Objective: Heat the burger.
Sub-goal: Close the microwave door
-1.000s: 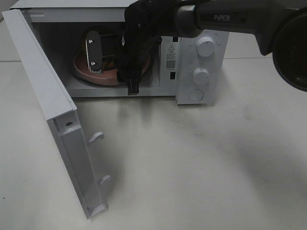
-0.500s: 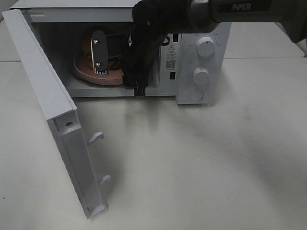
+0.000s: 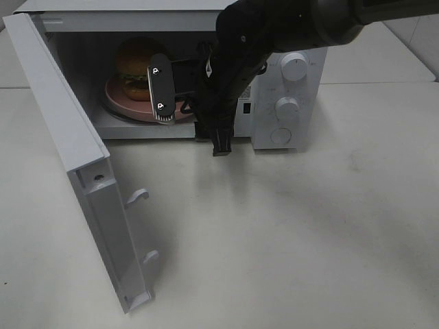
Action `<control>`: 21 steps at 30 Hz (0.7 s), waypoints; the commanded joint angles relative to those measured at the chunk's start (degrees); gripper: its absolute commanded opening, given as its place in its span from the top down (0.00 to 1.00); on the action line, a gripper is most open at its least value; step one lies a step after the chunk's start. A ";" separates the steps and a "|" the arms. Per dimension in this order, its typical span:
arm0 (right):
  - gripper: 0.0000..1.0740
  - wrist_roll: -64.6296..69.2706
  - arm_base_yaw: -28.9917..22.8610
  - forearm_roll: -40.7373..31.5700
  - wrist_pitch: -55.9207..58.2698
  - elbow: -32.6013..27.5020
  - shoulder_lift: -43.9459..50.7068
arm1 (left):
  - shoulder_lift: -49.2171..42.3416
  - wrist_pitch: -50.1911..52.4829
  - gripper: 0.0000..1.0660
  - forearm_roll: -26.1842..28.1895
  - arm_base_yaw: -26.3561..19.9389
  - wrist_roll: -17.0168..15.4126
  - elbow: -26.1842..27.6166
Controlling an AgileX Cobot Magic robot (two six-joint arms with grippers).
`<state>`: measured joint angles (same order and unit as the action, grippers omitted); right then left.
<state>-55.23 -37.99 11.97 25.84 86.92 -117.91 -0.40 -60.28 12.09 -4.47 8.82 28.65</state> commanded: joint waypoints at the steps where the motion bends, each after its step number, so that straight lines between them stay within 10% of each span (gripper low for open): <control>1: 0.38 1.60 -0.23 0.00 -1.43 -2.46 2.58 | -1.32 0.74 0.08 0.34 -0.06 0.00 -0.17; 21: 0.38 20.23 -0.23 -0.46 -1.43 -22.92 20.63 | -1.32 0.74 0.08 0.34 -0.06 0.00 -0.17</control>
<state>-36.21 -37.99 11.80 24.35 64.40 -98.32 -0.40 -60.28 12.09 -4.47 8.82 28.65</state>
